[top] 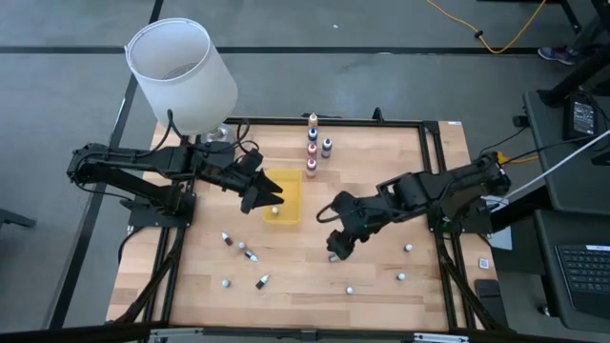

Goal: Pick & Place food coloring
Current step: Put the small dark green bottle into the yellow bin

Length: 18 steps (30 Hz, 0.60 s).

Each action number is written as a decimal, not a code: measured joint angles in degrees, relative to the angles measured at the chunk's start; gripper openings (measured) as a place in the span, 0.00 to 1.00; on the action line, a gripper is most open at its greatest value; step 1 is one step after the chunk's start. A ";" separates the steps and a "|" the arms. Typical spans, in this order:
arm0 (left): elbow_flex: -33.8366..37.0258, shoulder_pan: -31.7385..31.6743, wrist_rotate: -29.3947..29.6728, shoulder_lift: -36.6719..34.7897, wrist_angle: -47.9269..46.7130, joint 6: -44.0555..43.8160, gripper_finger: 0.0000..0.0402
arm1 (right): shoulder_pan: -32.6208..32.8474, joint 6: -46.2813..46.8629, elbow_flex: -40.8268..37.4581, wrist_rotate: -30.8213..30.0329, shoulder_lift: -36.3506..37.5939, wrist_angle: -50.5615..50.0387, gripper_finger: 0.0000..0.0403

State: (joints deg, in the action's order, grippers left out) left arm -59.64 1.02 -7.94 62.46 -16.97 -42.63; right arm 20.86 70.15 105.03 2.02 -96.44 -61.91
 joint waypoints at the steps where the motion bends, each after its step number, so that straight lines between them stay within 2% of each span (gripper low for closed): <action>1: 0.00 0.00 0.35 0.00 0.00 -0.81 0.63 | 0.41 3.61 0.00 -1.52 0.00 0.13 0.71; 9: 0.00 0.00 0.23 0.00 0.03 -3.63 0.63 | 3.87 34.66 -1.02 -18.83 0.02 0.94 0.71; 15: 0.00 0.00 -0.18 0.00 0.07 -1.99 0.63 | 5.90 54.79 -2.57 -20.40 -3.33 -0.69 0.71; 18: 0.00 0.00 -0.20 0.00 0.09 -0.54 0.63 | 6.34 61.05 -2.58 -18.94 -6.81 -0.60 0.71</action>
State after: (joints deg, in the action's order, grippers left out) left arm -59.64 1.02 -8.14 62.46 -16.88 -43.17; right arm 27.20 131.20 102.45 -16.92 -103.25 -62.51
